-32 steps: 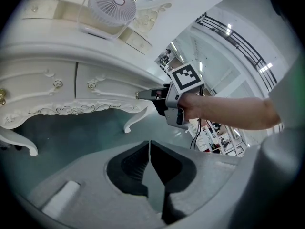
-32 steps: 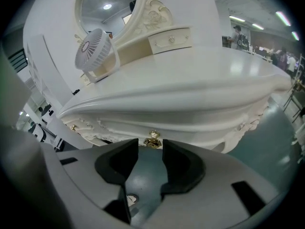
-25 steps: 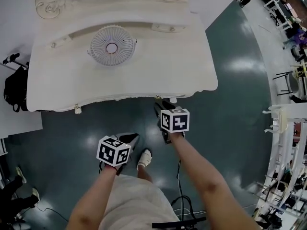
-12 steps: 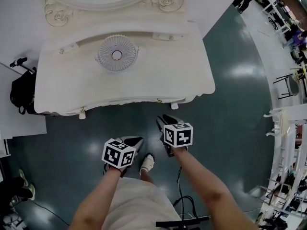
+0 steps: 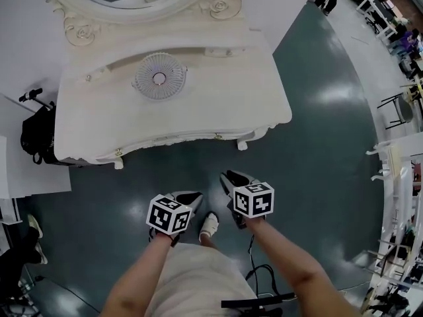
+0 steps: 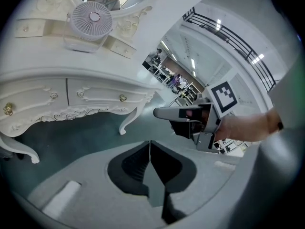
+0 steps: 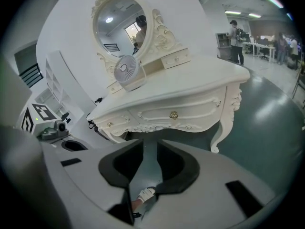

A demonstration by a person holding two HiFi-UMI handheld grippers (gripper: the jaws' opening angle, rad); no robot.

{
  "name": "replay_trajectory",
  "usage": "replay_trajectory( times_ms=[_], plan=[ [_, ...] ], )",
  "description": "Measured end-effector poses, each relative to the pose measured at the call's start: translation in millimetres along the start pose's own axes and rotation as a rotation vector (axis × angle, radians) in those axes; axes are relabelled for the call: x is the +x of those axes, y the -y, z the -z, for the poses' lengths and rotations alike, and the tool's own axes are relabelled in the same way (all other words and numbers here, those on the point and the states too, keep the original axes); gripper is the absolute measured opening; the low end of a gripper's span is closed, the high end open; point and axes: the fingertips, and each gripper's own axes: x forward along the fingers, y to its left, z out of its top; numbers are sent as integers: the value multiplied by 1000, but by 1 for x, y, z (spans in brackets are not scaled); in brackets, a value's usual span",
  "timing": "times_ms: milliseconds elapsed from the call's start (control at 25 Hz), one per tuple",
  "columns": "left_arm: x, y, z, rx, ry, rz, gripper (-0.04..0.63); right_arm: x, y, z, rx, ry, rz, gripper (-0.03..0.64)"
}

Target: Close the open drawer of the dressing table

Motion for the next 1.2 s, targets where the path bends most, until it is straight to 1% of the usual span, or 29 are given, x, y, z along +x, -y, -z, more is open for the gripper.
replay_trajectory(
  times_ms=[240,400,680,800,1200],
  plan=[
    [-6,21,2,26,5,12,11,-33,-14,12,43,30,-40,97],
    [-10,33,4,41,15,19,11,-51,-22,17,44,44,-58,86],
    [-22,52,-2,72,52,29,11,-77,-36,21,61,76,-100,40],
    [-27,61,-7,84,74,38,11,-86,-42,20,60,90,-115,31],
    [-40,83,-17,129,116,52,9,-112,-60,19,66,107,-152,29]
  ],
)
